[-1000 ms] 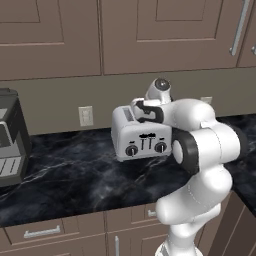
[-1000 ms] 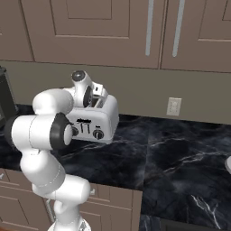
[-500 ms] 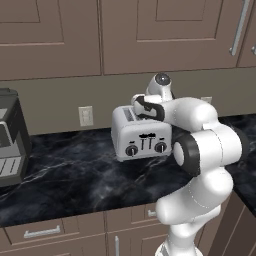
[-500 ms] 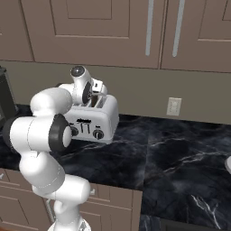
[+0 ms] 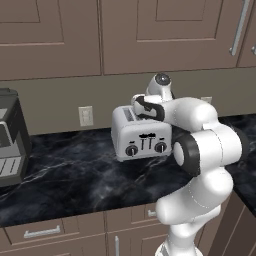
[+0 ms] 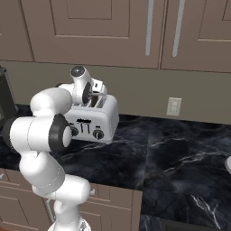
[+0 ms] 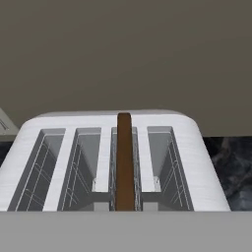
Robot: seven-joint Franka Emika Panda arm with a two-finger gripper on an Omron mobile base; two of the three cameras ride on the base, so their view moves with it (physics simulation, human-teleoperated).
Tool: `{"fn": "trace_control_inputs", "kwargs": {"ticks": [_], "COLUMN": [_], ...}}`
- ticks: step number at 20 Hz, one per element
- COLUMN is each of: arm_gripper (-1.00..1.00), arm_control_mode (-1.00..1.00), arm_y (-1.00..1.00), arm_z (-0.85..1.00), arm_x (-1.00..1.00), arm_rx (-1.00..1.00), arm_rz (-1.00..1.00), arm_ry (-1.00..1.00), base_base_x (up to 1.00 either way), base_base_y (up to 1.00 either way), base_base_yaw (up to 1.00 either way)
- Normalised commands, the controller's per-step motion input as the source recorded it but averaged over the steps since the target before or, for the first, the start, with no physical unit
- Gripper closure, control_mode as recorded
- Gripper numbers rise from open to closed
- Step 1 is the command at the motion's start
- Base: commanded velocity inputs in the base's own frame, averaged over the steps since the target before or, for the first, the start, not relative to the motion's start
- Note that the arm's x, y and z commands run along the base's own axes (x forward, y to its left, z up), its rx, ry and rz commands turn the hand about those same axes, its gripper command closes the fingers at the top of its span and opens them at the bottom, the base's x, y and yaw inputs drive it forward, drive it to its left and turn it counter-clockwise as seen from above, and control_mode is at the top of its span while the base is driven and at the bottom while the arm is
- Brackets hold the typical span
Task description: Start the toaster. Once the lever pops up, take the bread to the plate on the dining counter.
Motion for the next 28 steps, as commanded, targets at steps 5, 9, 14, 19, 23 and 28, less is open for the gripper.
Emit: {"fn": "trace_control_inputs", "kwargs": {"ticks": [5,9,14,19,23,28], "arm_gripper": [1.0,1.0,1.0,1.0,1.0,1.0], "arm_control_mode": [-1.0,-1.0,-1.0,-1.0,-1.0,-1.0], "arm_y": [0.0,0.0,0.0,0.0,0.0,0.0], "arm_z": [0.0,0.0,0.0,0.0,-0.01,-0.12], "arm_x": [0.0,0.0,0.0,0.0,0.0,0.0], "arm_rx": [0.0,0.0,0.0,0.0,0.0,0.0], "arm_rz": [0.0,0.0,0.0,0.0,0.0,0.0], "arm_ry": [0.0,0.0,0.0,0.0,0.0,-0.02], "base_base_x": [0.0,0.0,0.0,0.0,0.0,0.0], "base_base_y": [0.0,0.0,0.0,0.0,0.0,0.0], "base_base_yaw": [0.0,0.0,0.0,0.0,0.0,0.0]}}
